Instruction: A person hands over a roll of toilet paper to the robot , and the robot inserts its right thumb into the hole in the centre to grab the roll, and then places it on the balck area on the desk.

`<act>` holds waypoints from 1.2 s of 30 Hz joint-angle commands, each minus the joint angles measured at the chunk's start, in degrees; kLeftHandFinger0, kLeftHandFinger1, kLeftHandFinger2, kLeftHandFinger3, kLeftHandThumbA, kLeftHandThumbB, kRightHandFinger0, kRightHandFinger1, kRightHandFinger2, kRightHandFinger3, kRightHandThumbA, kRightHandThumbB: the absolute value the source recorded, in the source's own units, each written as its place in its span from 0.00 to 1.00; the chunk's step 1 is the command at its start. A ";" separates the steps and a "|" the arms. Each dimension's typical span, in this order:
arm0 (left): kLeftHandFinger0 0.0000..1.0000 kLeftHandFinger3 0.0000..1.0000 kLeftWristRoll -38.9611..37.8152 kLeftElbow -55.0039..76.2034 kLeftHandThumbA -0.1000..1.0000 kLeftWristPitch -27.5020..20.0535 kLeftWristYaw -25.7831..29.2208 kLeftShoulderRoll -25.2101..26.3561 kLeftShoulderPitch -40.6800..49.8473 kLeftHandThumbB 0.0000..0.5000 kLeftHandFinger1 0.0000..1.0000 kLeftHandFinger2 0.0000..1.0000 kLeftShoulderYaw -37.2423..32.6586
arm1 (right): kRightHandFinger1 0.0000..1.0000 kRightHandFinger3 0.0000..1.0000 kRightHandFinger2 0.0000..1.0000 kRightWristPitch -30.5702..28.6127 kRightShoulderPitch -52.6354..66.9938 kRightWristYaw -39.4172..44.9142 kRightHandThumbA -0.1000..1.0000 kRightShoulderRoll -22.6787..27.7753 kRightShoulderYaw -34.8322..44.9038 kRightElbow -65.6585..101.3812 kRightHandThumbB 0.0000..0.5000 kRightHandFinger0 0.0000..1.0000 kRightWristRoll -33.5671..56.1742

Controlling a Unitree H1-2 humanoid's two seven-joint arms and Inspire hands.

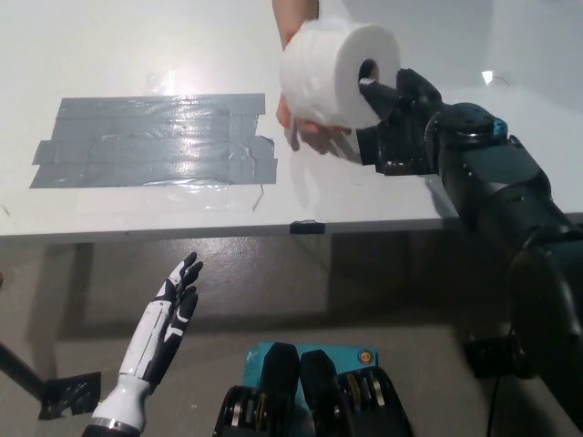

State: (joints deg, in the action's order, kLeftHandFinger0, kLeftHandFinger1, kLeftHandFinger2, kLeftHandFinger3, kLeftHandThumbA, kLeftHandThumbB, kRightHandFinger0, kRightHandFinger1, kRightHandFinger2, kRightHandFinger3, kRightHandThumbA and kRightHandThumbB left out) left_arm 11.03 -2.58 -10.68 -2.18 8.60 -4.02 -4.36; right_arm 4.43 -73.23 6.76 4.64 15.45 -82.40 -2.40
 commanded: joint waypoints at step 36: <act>0.97 1.00 0.93 -0.09 0.98 -2.35 0.07 1.66 -0.17 0.27 1.00 1.00 0.03 | 0.98 0.94 1.00 -1.53 -5.21 7.18 0.00 18.44 -30.80 5.52 0.30 0.47 -10.61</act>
State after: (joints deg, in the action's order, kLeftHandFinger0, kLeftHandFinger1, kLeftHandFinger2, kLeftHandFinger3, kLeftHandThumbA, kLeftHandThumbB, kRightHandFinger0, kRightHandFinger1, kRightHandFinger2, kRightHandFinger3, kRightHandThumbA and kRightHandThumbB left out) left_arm 11.20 -2.79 -10.92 -2.17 9.29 -4.04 -4.30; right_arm 9.10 -77.29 15.42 20.69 -9.96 -78.69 -6.29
